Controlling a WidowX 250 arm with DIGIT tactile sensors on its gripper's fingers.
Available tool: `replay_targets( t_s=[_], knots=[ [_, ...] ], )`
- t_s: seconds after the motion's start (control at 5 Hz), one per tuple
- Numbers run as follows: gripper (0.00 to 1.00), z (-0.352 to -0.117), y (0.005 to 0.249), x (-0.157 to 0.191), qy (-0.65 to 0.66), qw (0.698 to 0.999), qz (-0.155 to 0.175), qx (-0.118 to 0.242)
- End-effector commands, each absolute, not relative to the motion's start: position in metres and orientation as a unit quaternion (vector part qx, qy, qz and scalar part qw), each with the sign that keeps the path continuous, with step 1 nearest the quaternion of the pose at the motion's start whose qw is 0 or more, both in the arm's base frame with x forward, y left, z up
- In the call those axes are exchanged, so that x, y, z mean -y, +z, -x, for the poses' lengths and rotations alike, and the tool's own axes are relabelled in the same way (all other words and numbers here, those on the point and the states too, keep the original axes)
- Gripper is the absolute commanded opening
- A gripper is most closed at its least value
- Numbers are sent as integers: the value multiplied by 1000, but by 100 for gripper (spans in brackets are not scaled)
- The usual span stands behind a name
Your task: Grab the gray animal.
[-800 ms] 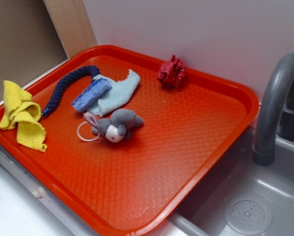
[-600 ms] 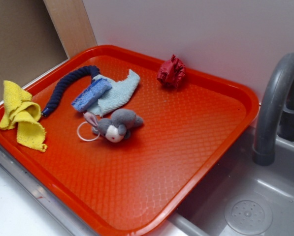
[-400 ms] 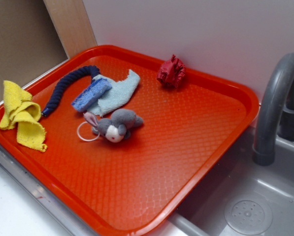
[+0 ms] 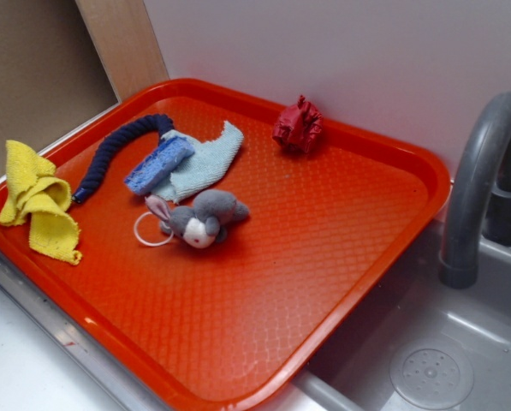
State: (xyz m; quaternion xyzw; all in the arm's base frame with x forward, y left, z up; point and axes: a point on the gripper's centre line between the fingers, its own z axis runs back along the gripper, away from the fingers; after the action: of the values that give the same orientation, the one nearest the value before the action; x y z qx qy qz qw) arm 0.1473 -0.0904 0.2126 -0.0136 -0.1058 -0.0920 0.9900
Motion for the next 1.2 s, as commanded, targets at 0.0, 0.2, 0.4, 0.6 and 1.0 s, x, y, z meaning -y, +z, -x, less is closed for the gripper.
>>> replay_targets(
  t_s=[0.0, 0.2, 0.4, 0.6, 1.0],
  knots=[
    [100, -146, 180, 179, -210, 962, 62, 160],
    [100, -138, 159, 213, -233, 958, 59, 157],
    [100, -146, 140, 239, -243, 955, 70, 157],
    [100, -163, 127, 251, -222, 961, 65, 152],
    [100, -196, 91, 251, -210, 968, 36, 135]
  ],
)
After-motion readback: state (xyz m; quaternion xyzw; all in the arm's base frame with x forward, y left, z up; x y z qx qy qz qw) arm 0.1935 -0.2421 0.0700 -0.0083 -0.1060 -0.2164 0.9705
